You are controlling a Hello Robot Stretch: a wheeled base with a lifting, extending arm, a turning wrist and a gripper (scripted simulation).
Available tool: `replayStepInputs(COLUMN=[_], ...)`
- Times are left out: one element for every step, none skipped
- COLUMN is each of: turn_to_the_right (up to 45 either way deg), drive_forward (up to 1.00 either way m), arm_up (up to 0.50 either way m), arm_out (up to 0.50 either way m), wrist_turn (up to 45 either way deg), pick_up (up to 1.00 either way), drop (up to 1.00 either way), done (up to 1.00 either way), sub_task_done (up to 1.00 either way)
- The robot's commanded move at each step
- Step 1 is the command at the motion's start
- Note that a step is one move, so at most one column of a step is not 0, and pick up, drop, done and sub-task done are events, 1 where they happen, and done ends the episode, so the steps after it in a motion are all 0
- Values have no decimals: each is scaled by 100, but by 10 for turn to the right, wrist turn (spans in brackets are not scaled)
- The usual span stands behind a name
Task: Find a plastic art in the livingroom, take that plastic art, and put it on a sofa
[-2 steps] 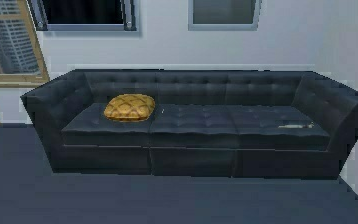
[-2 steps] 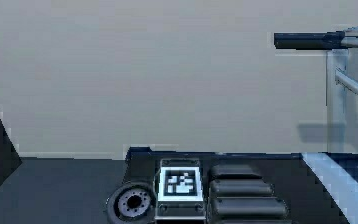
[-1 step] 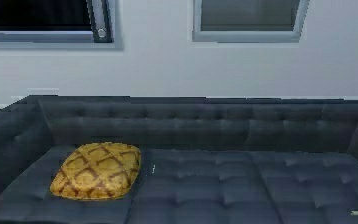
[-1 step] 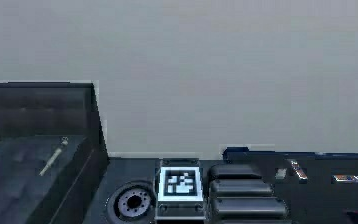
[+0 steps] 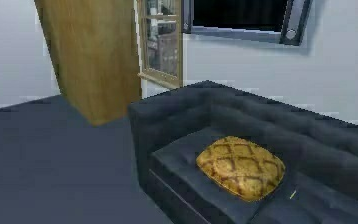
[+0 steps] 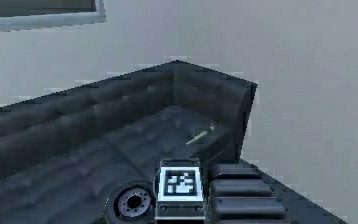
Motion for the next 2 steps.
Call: replayStepInputs(turn_to_the_right=[-330,0], drive_forward=[0,0], arm_up=[0,0], arm_out=[0,48], wrist_turn=[0,0], pick_up=[0,0], drop=[0,0], done=[0,0], sub_task_done=[0,0])
